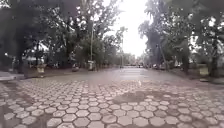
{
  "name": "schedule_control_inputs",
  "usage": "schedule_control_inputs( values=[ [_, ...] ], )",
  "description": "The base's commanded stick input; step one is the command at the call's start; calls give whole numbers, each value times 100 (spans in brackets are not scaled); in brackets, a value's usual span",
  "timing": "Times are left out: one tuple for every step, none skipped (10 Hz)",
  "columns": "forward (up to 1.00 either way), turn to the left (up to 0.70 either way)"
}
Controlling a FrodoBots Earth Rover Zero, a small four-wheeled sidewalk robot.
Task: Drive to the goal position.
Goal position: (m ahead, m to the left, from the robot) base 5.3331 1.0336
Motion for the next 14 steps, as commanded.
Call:
schedule_control_inputs(
  values=[
    [70,0],
    [70,0],
    [70,0],
    [70,0],
    [70,0],
    [70,0],
    [70,0],
    [70,0],
    [70,0],
    [70,0],
    [70,0],
    [70,0],
    [70,0],
    [70,0]
  ],
)
